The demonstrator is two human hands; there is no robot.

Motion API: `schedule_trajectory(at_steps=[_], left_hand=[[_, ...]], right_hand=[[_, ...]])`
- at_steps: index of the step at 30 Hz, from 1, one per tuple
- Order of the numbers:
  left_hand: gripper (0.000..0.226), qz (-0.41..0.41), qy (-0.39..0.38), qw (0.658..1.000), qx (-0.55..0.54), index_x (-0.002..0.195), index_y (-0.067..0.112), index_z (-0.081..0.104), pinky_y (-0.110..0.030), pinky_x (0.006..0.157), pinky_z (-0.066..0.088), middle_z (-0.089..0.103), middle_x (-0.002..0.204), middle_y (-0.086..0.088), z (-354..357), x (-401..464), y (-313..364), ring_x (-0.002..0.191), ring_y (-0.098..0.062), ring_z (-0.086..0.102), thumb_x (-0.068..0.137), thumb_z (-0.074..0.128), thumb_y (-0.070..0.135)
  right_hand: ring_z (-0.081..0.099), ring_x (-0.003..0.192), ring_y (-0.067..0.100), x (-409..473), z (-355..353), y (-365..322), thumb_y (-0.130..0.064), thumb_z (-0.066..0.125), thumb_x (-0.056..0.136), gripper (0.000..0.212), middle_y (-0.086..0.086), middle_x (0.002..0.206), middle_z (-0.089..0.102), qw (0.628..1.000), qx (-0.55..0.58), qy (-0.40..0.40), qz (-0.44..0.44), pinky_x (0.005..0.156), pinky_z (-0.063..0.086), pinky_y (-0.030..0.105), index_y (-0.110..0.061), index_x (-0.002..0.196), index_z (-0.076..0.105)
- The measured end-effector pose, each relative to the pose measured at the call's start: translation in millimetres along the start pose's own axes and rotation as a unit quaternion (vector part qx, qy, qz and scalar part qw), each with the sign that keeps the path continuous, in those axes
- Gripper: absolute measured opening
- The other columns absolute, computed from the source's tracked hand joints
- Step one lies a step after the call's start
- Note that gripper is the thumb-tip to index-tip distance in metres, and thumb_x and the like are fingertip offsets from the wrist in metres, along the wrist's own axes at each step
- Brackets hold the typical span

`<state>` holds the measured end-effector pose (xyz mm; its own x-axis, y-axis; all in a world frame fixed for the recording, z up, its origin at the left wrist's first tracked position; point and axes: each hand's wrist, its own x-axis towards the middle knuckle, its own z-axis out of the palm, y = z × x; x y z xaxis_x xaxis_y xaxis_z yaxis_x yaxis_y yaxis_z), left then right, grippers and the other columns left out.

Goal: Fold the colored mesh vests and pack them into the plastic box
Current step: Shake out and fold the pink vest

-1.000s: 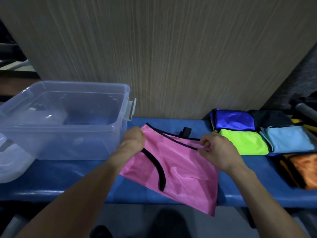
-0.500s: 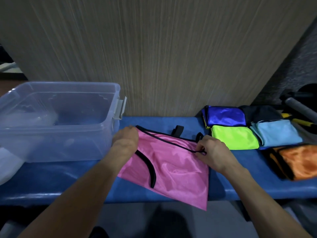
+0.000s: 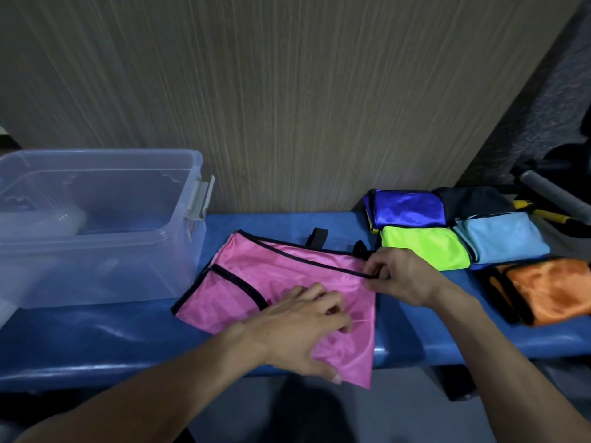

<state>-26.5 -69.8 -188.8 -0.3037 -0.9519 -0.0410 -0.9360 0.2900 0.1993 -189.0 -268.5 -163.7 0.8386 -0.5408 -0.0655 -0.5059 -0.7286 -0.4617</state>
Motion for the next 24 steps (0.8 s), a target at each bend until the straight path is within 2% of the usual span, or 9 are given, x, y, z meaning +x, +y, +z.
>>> schedule_trajectory(at_steps=[4,8,11,14,16,18,21,23,24], left_hand=[[0.060,0.010,0.007,1.000,-0.010,0.128,0.037,0.049,-0.044,0.103,0.040,0.038,0.128,0.010,3,-5,2,0.120,-0.014,0.033,0.081,0.067,0.070],[0.059,0.011,0.013,1.000,-0.001,0.128,0.037,0.046,-0.046,0.108,0.039,0.036,0.137,0.009,6,-9,4,0.129,-0.016,0.030,0.081,0.069,0.065],[0.066,0.022,0.031,0.998,0.057,0.131,0.031,0.045,-0.046,0.111,0.036,0.033,0.145,0.004,10,-11,12,0.137,-0.021,0.030,0.078,0.070,0.062],[0.064,0.049,0.069,0.988,0.127,0.128,0.027,0.047,-0.041,0.100,0.044,0.043,0.138,0.002,18,-9,22,0.126,-0.023,0.044,0.077,0.072,0.055],[0.047,0.066,0.096,0.986,0.118,0.119,0.025,0.052,-0.038,0.089,0.049,0.050,0.125,0.003,20,-6,24,0.112,-0.021,0.050,0.080,0.070,0.044],[0.027,0.078,0.118,0.986,0.088,0.107,0.022,0.059,-0.038,0.082,0.049,0.054,0.112,0.004,19,-6,24,0.102,-0.019,0.050,0.085,0.066,0.036],[0.013,0.087,0.108,0.990,0.010,0.096,0.020,0.062,-0.038,0.082,0.047,0.056,0.100,0.004,12,-10,21,0.094,-0.017,0.049,0.091,0.064,0.031],[0.012,0.080,0.084,0.993,-0.004,0.094,0.020,0.063,-0.036,0.084,0.045,0.056,0.098,0.005,6,-13,17,0.093,-0.015,0.049,0.091,0.063,0.032],[0.013,0.072,0.077,0.994,-0.006,0.094,0.021,0.064,-0.036,0.085,0.045,0.055,0.099,0.006,4,-14,15,0.095,-0.014,0.049,0.090,0.063,0.034]], right_hand=[[0.058,0.065,0.002,1,-1,2,-0.018,0.082,0.084,0.015,-0.008,0.075,0.065,0.999,0.002,0.037,0.013,0.059,0.041,0.013,-0.021,0.079,0.068],[0.061,0.070,0.013,6,-2,2,-0.018,0.083,0.084,0.019,-0.005,0.074,0.067,0.996,0.021,0.085,0.026,0.067,0.050,0.031,-0.024,0.074,0.067],[0.060,0.065,0.005,7,-1,-1,-0.019,0.082,0.084,0.023,-0.008,0.072,0.067,0.996,0.046,0.078,0.027,0.062,0.045,0.020,-0.027,0.072,0.065],[0.060,0.063,-0.001,7,-1,-1,-0.016,0.083,0.084,0.024,-0.009,0.070,0.068,0.991,0.102,0.081,0.027,0.064,0.045,0.018,-0.027,0.071,0.067],[0.062,0.065,0.005,6,-1,-2,-0.013,0.083,0.083,0.025,-0.008,0.070,0.067,0.990,0.115,0.080,0.029,0.067,0.047,0.022,-0.027,0.071,0.067],[0.061,0.065,0.007,6,1,-5,-0.012,0.083,0.083,0.025,-0.008,0.070,0.066,0.991,0.100,0.082,0.032,0.067,0.046,0.020,-0.026,0.071,0.066],[0.059,0.066,0.003,9,3,-8,-0.013,0.082,0.083,0.023,-0.007,0.072,0.065,0.989,0.054,0.132,0.032,0.060,0.042,0.011,-0.024,0.073,0.065],[0.061,0.071,0.005,11,4,-9,-0.017,0.081,0.085,0.019,-0.006,0.076,0.067,0.990,0.049,0.131,0.027,0.063,0.043,0.012,-0.024,0.074,0.067],[0.064,0.075,0.008,12,4,-10,-0.018,0.078,0.087,0.015,-0.006,0.079,0.069,0.992,0.047,0.116,0.025,0.067,0.047,0.016,-0.023,0.077,0.069]])
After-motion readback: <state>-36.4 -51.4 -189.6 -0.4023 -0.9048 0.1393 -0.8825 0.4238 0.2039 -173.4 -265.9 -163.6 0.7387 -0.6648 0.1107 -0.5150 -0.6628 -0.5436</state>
